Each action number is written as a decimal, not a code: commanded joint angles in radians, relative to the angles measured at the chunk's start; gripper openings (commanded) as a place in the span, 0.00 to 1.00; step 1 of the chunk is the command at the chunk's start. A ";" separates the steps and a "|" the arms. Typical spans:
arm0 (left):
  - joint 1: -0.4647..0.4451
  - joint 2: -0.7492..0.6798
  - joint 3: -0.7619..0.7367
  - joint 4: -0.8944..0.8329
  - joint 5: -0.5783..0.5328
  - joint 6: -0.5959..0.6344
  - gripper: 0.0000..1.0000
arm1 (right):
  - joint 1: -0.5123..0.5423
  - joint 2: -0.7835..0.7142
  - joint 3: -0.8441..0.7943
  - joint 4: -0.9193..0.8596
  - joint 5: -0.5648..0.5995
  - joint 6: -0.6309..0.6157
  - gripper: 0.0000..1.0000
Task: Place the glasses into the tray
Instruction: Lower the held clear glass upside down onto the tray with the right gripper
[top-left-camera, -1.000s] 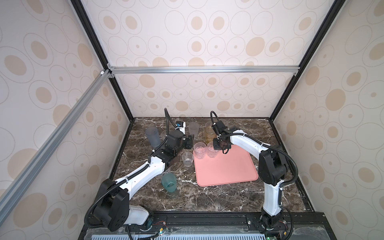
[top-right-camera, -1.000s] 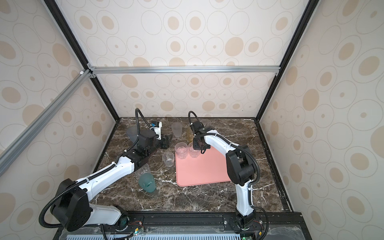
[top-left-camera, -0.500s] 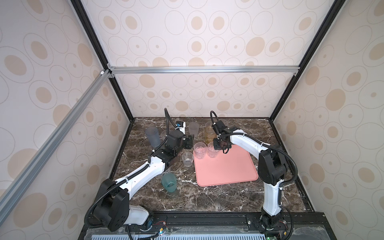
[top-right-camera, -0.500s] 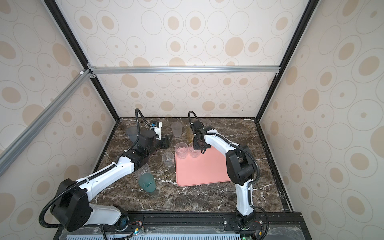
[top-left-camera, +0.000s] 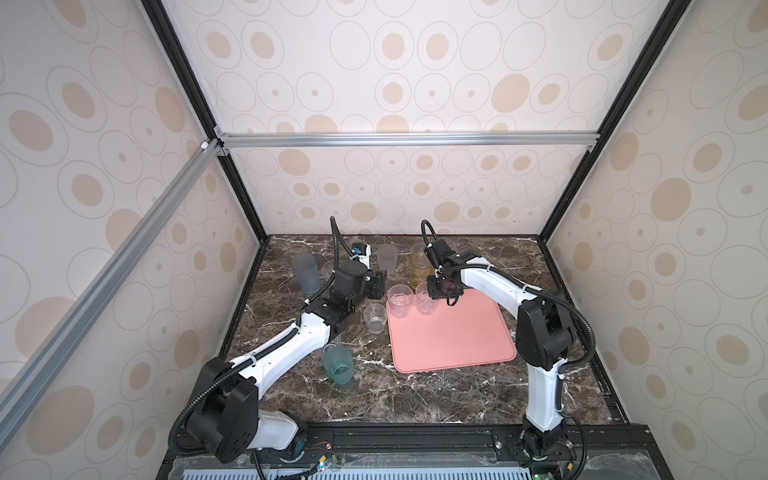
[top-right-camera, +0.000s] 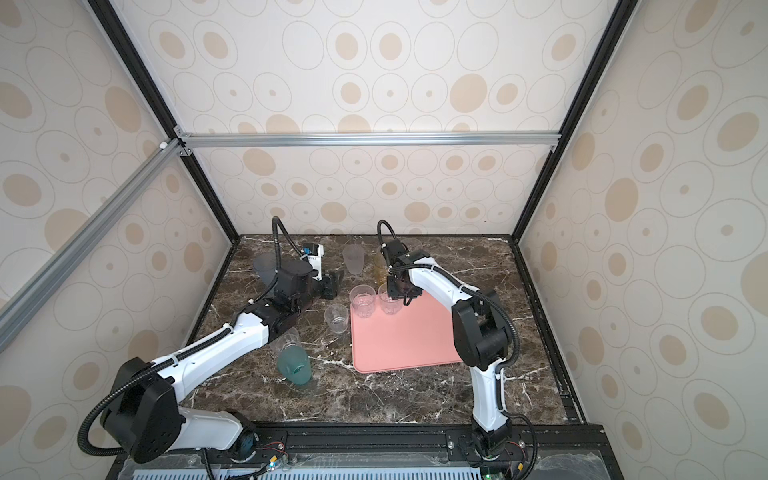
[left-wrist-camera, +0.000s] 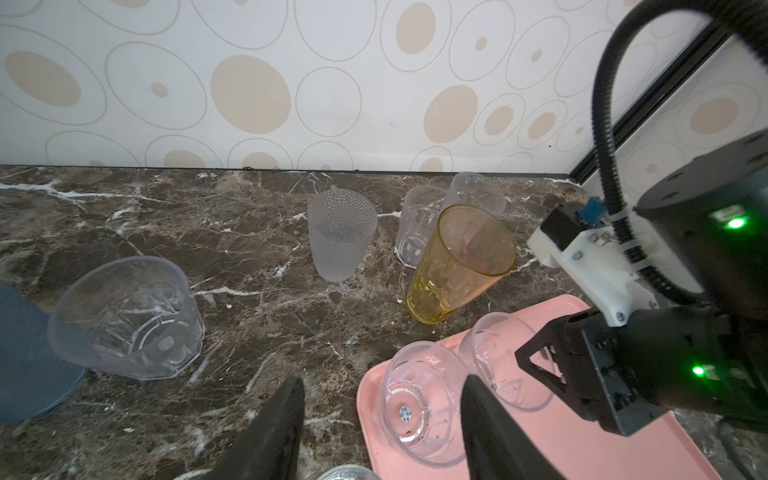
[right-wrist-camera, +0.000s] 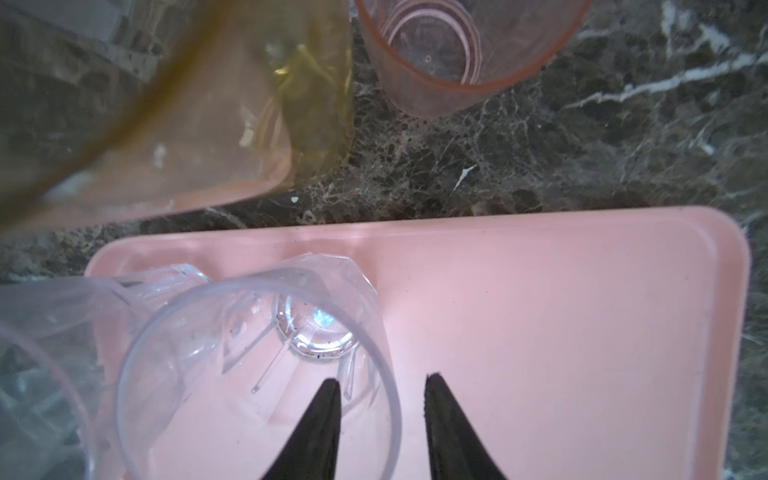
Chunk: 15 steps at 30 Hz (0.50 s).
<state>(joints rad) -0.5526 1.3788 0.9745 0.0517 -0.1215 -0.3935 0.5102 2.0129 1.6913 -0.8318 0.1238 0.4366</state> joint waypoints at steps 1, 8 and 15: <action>0.016 0.031 0.103 -0.128 -0.074 0.071 0.60 | -0.001 -0.053 0.032 -0.057 -0.031 -0.007 0.43; 0.239 0.231 0.330 -0.398 0.167 0.123 0.50 | -0.002 -0.167 0.012 -0.056 -0.059 0.027 0.46; 0.266 0.503 0.598 -0.546 0.139 0.220 0.45 | 0.010 -0.194 -0.041 0.013 -0.102 0.083 0.45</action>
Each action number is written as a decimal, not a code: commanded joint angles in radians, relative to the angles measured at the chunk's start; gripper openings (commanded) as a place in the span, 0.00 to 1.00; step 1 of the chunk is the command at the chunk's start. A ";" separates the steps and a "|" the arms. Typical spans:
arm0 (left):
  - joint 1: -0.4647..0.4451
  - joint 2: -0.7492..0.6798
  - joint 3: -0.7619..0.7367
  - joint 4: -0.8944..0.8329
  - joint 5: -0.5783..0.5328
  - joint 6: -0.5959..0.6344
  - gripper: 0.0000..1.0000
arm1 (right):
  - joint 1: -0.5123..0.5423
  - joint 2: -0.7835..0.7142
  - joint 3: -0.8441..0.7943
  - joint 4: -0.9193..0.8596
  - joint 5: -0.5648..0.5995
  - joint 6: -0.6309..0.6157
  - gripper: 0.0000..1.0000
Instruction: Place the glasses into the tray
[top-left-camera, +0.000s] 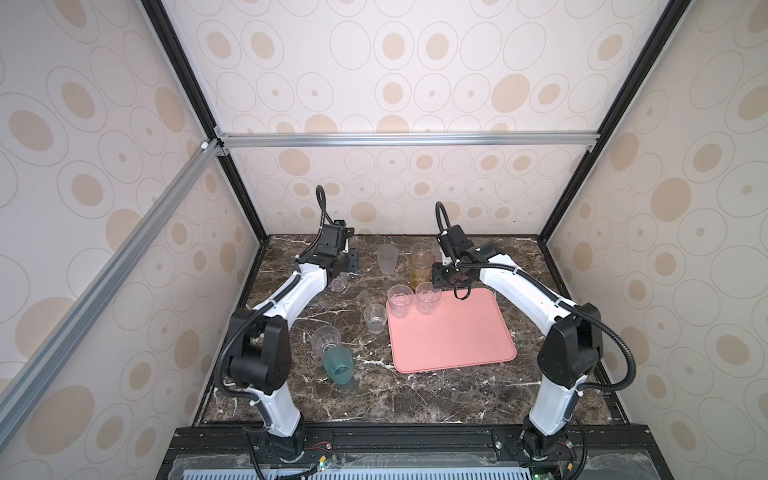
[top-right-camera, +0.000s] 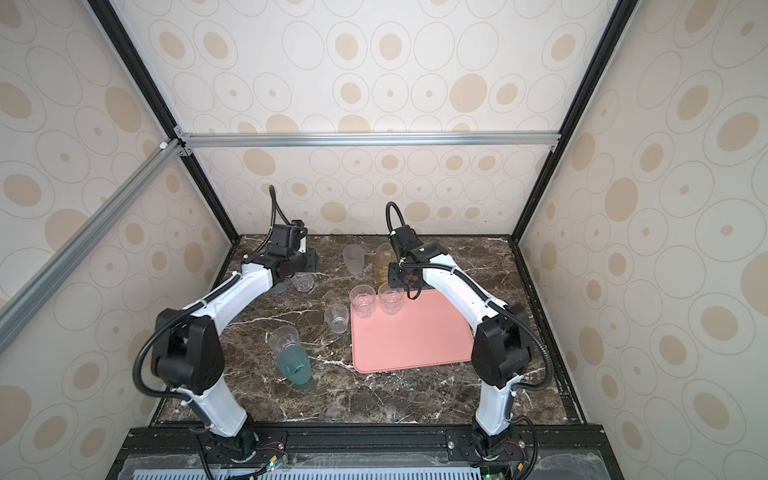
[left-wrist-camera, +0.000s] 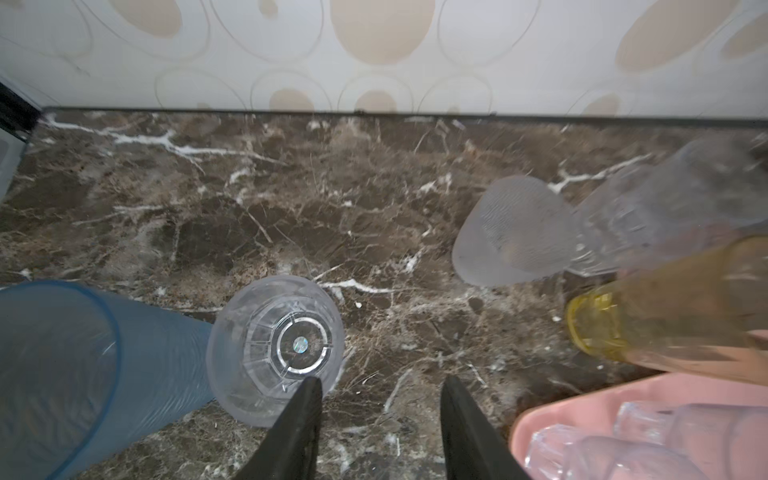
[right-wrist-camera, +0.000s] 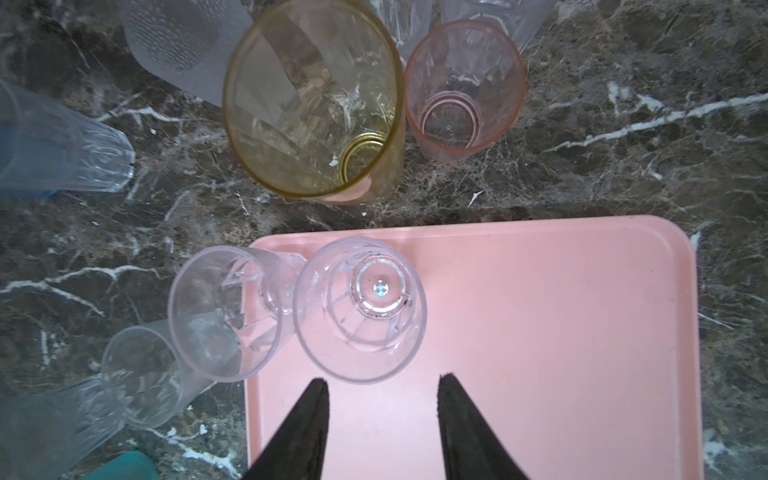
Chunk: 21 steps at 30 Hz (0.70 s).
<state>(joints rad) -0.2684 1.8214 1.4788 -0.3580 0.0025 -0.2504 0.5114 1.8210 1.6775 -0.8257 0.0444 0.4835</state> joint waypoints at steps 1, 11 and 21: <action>-0.015 0.086 0.125 -0.156 0.002 0.083 0.44 | 0.011 -0.003 -0.029 0.010 -0.021 0.036 0.45; 0.008 0.220 0.265 -0.223 -0.059 0.112 0.39 | 0.018 -0.020 -0.053 0.012 -0.011 0.025 0.45; 0.022 0.163 0.244 -0.250 -0.119 0.114 0.40 | 0.018 -0.014 -0.056 0.022 -0.023 0.025 0.45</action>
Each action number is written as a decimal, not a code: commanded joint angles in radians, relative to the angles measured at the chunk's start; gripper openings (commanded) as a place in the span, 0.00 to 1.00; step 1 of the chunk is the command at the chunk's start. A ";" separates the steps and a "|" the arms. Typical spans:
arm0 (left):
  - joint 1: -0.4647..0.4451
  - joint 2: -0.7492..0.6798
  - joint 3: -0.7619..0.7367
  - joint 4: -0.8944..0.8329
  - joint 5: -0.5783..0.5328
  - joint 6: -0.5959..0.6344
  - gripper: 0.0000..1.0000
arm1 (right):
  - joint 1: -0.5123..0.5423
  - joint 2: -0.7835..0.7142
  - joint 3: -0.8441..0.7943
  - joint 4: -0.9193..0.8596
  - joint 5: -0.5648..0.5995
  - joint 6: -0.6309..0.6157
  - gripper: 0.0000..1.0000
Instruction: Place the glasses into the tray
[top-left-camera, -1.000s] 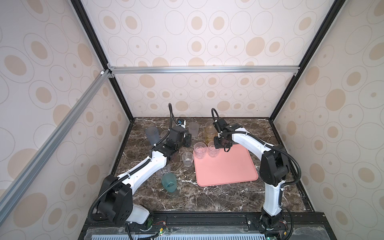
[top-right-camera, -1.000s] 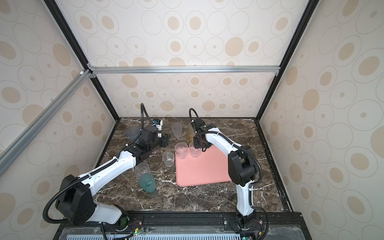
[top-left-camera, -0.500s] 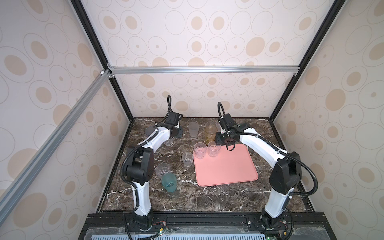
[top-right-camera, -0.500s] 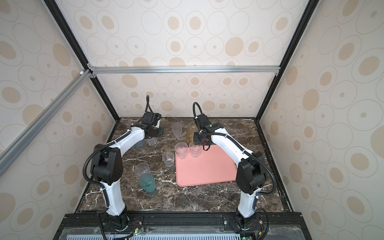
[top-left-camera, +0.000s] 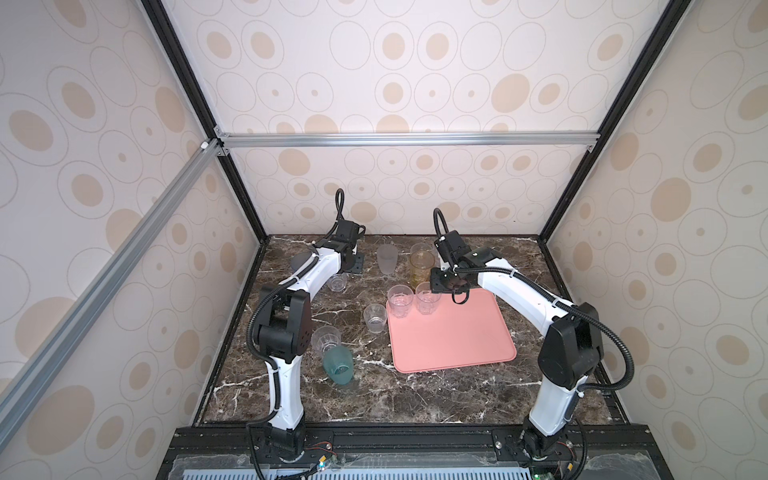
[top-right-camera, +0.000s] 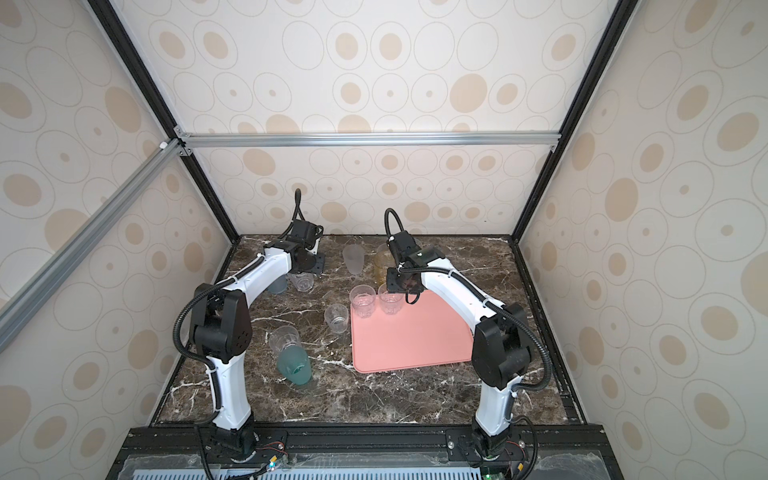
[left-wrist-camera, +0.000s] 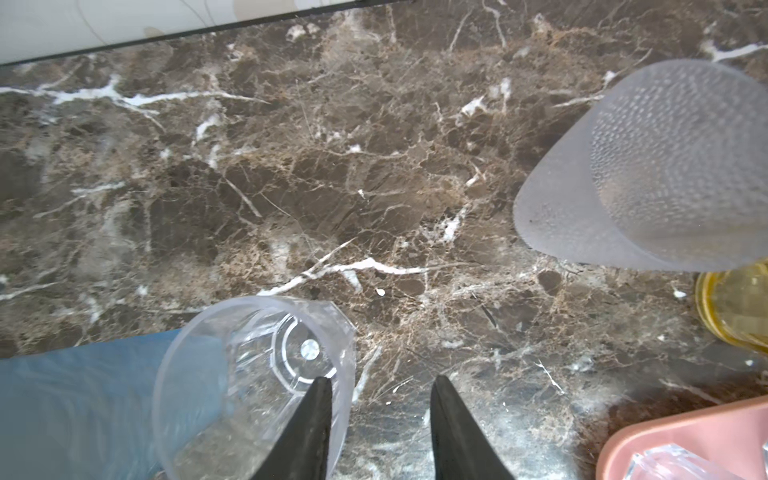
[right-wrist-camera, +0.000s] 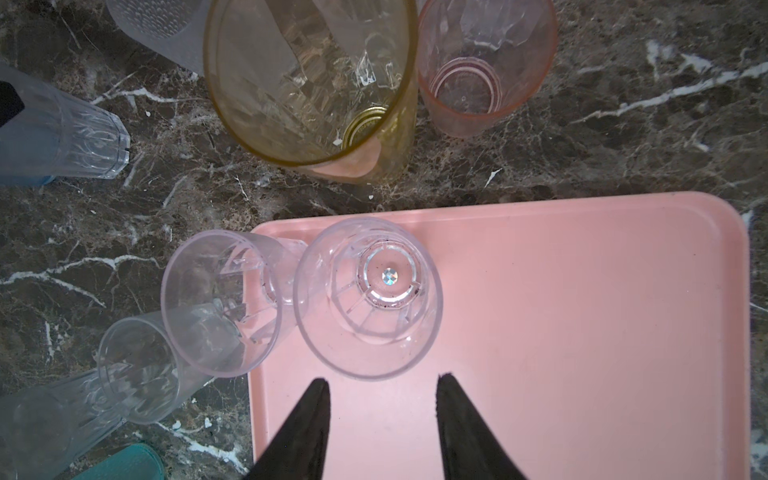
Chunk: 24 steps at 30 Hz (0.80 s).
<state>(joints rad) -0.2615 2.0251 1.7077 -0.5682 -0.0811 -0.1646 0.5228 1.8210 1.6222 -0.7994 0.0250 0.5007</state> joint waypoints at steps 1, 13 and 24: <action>0.021 -0.034 0.014 -0.044 -0.037 0.028 0.40 | 0.007 -0.010 0.004 -0.004 -0.004 0.006 0.45; 0.044 0.056 -0.006 -0.023 -0.018 0.056 0.30 | 0.011 -0.013 0.003 -0.013 0.007 0.002 0.45; 0.048 0.078 -0.035 -0.001 0.011 0.065 0.14 | 0.016 -0.015 -0.007 -0.008 0.012 0.008 0.45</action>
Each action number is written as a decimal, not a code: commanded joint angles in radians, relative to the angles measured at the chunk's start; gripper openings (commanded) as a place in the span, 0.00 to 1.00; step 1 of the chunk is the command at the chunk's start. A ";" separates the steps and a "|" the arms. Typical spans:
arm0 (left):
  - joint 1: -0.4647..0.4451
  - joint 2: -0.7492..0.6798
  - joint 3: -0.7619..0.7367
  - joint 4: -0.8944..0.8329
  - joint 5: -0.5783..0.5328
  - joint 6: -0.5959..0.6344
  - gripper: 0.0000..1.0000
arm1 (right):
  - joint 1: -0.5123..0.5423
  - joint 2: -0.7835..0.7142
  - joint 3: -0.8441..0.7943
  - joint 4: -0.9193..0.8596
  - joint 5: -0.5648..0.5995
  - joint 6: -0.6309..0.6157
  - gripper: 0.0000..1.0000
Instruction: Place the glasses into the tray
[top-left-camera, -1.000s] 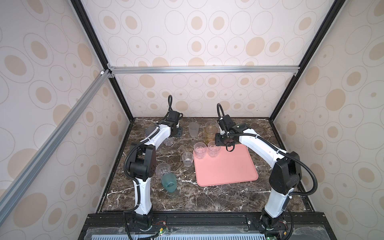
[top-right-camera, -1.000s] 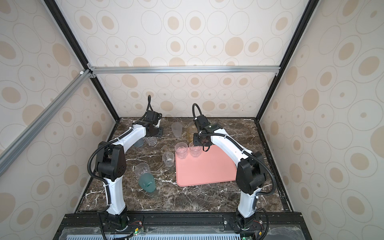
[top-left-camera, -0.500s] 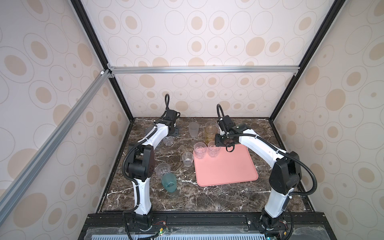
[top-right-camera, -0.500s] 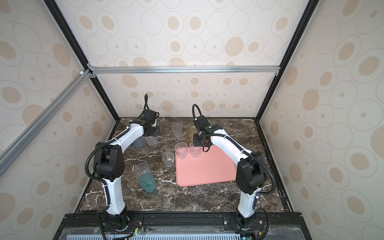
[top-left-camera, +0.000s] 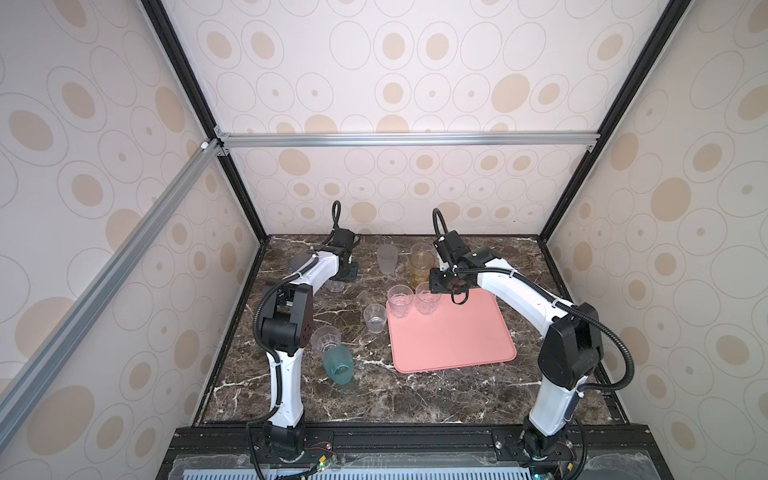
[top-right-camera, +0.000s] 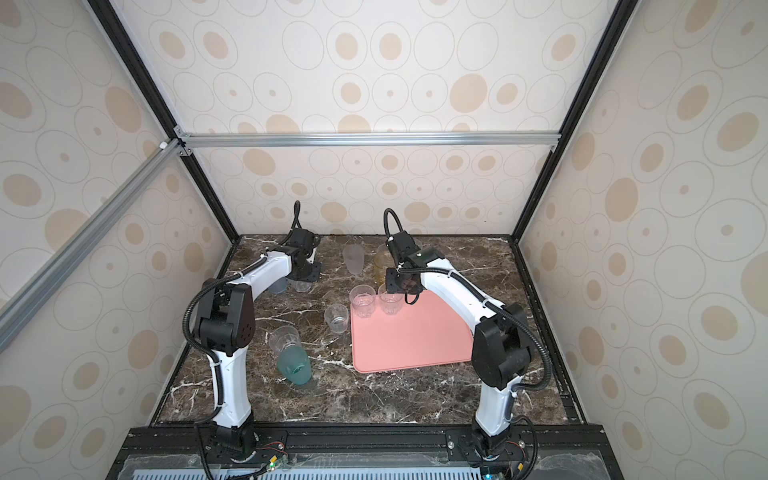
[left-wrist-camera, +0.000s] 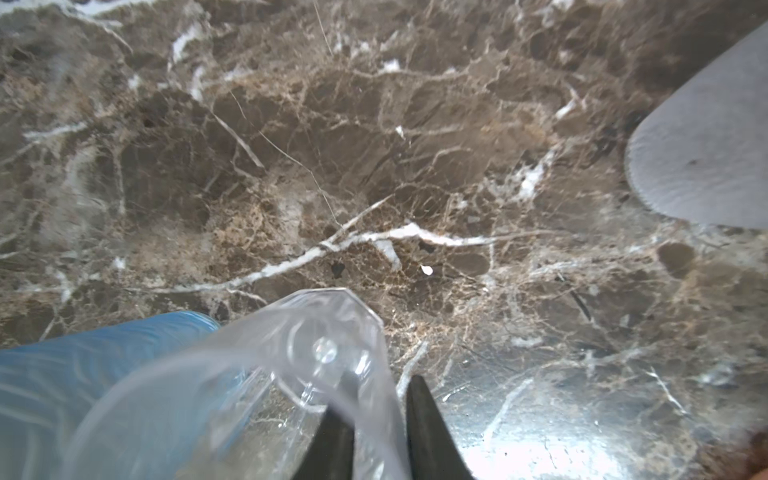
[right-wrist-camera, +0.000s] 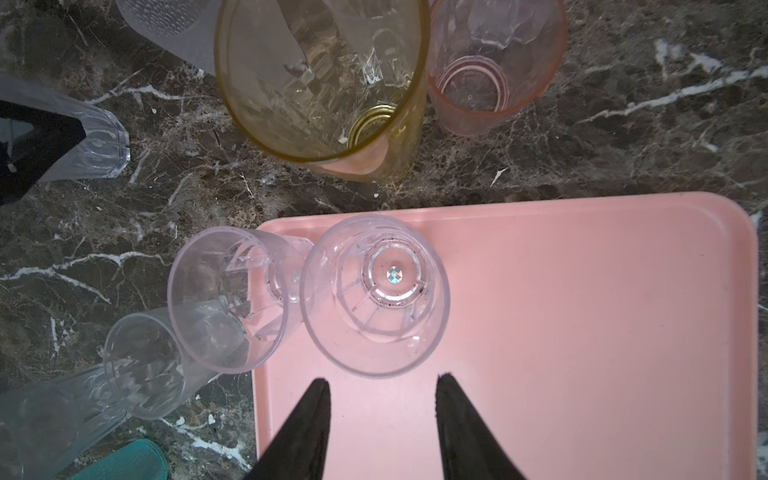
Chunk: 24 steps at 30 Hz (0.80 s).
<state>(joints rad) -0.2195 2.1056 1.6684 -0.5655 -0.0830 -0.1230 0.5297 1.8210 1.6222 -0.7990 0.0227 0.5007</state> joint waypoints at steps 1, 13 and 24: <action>0.005 -0.009 0.009 -0.009 0.020 0.023 0.11 | 0.010 -0.017 -0.008 -0.008 0.016 0.009 0.45; -0.109 -0.332 0.027 -0.079 0.047 0.018 0.00 | 0.008 -0.070 0.013 -0.029 0.078 0.015 0.44; -0.547 -0.500 -0.009 -0.117 0.084 -0.092 0.00 | -0.103 -0.302 -0.198 -0.005 0.110 0.062 0.45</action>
<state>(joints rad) -0.6834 1.6119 1.6699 -0.6468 -0.0170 -0.1623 0.4599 1.5753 1.4818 -0.7979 0.1078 0.5354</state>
